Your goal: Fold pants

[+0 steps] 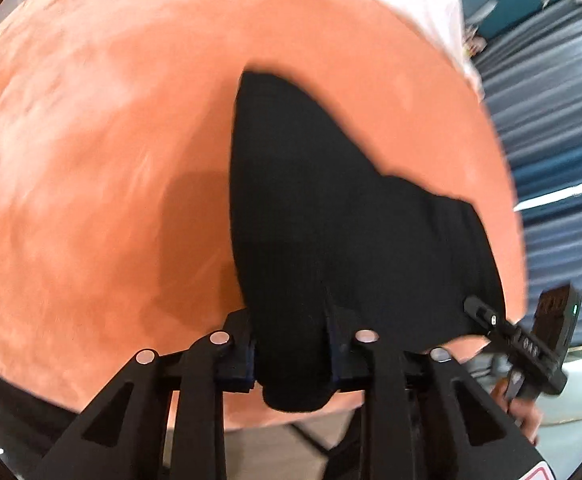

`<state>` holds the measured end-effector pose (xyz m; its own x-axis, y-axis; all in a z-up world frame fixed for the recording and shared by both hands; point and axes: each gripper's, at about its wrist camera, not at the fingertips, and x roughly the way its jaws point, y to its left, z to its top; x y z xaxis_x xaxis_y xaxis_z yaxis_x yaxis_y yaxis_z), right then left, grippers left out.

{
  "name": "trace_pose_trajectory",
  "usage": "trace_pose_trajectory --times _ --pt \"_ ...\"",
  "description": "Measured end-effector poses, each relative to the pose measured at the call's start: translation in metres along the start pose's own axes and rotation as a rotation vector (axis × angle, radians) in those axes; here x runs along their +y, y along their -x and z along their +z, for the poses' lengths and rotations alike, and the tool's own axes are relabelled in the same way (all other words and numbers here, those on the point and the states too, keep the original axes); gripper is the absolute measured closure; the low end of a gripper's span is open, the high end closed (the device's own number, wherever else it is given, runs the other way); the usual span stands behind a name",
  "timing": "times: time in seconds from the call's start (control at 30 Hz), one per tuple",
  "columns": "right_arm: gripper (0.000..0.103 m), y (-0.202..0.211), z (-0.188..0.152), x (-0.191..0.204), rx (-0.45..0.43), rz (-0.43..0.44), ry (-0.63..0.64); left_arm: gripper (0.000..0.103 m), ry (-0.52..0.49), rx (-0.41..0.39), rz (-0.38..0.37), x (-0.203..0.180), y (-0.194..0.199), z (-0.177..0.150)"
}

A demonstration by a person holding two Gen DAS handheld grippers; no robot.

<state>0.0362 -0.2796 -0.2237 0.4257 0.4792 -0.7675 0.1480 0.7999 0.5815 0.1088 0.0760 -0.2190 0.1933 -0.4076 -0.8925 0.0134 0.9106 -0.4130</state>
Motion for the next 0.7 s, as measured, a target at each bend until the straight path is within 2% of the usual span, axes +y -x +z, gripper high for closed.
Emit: trace_pose_trajectory --times 0.03,0.07,0.13,0.17,0.23,0.27,0.3,0.33,0.37,0.43,0.47,0.57,0.67,0.7 --pt "0.039 -0.013 -0.008 -0.007 0.016 -0.073 0.003 0.066 0.013 0.022 0.028 0.007 -0.011 -0.007" --pt "0.035 -0.023 -0.018 -0.016 0.016 -0.13 0.002 0.063 0.042 0.016 0.034 0.013 -0.015 -0.015" --pt "0.036 -0.006 -0.029 -0.026 -0.032 -0.049 -0.093 0.063 0.056 -0.033 0.029 0.01 -0.002 -0.016" --pt "0.036 0.006 -0.033 -0.026 -0.065 -0.041 -0.097 0.064 0.028 -0.067 0.074 0.001 0.011 -0.017" --pt "0.036 0.032 -0.042 -0.02 -0.139 -0.093 -0.018 0.064 -0.073 -0.167 0.19 -0.024 0.04 -0.017" --pt "0.036 0.045 -0.048 -0.012 -0.171 -0.166 0.077 0.062 -0.12 -0.209 0.229 -0.036 0.052 -0.018" --pt "0.037 0.051 -0.055 -0.005 -0.191 -0.224 0.156 0.056 -0.146 -0.234 0.244 -0.044 0.058 -0.016" --pt "0.044 0.054 -0.065 0.006 -0.208 -0.319 0.281 0.039 -0.178 -0.26 0.253 -0.057 0.063 -0.017" --pt "0.047 0.051 -0.07 0.011 -0.207 -0.377 0.353 0.029 -0.191 -0.268 0.25 -0.061 0.064 -0.018" --pt "0.063 0.038 -0.081 0.019 -0.178 -0.471 0.474 0.029 -0.217 -0.243 0.261 -0.063 0.054 -0.023" --pt "0.066 0.028 -0.084 0.021 -0.171 -0.5 0.526 0.029 -0.223 -0.201 0.271 -0.065 0.035 -0.018" --pt "0.07 0.007 -0.089 0.022 -0.181 -0.543 0.582 0.029 -0.204 -0.133 0.295 -0.064 0.0 -0.026" --pt "0.07 -0.006 -0.085 0.022 -0.202 -0.593 0.626 0.029 -0.216 -0.129 0.356 -0.063 -0.02 -0.033" --pt "0.079 -0.012 -0.08 0.021 -0.196 -0.591 0.623 0.029 -0.229 -0.129 0.372 -0.06 -0.02 -0.036"
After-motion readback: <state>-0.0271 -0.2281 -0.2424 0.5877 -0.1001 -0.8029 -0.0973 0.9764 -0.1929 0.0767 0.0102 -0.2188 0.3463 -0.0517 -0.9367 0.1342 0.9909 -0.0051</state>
